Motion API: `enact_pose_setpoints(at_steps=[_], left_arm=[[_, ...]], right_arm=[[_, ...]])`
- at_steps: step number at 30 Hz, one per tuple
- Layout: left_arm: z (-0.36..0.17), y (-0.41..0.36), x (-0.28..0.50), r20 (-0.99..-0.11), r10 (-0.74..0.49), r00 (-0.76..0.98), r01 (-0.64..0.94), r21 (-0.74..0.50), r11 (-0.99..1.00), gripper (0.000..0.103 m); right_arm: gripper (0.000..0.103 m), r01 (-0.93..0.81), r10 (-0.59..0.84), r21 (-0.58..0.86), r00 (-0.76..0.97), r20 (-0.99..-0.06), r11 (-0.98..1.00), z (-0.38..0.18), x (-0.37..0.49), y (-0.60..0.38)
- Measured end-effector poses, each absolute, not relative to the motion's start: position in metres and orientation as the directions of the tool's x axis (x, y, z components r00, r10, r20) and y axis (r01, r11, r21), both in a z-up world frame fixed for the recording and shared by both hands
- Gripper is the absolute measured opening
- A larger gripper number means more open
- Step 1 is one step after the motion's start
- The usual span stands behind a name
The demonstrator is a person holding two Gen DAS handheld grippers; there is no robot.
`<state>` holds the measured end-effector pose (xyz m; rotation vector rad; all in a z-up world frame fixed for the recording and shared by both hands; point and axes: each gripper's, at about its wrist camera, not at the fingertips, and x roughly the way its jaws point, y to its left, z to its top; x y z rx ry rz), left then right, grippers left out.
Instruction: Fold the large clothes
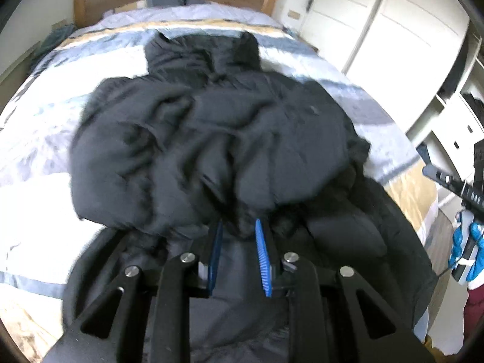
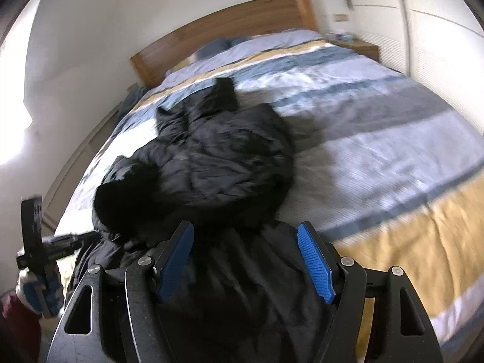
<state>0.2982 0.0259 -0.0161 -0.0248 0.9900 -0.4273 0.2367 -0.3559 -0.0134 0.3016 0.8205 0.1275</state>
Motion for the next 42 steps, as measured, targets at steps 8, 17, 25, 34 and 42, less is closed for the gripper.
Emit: enact_pose_setpoints(at_steps=[8,17,25,34,42], left_arm=[[0.002,0.096,0.345,-0.778,-0.285,0.559,0.188,-0.216,0.958,0.032],[-0.022,0.122,0.378,-0.778,-0.293,0.555,0.127,-0.269,0.955,0.033],[-0.071,0.082,0.375,-0.821,-0.326,0.469,0.192,-0.265,0.945,0.034],[-0.032,0.074,0.369,-0.796,-0.306,0.523,0.234,-0.211,0.949,0.039],[-0.026,0.082,0.425,-0.799,-0.265,0.540,0.174,-0.202,0.964,0.047]], right_arm=[[0.071,-0.297,0.387,0.251,0.638,-0.666,0.921,0.019,0.297,-0.235],[0.071,-0.518,0.541,0.260,0.518,-0.663,0.815,0.006,0.353,-0.128],[0.062,-0.456,0.492,0.295,0.408,-0.769,0.840,-0.074,0.373,-0.145],[0.061,-0.476,0.488,0.278,0.404,-0.774,0.835,-0.063,0.347,-0.170],[0.064,-0.512,0.486,0.227,0.455,-0.746,0.828,-0.039,0.361,-0.162]])
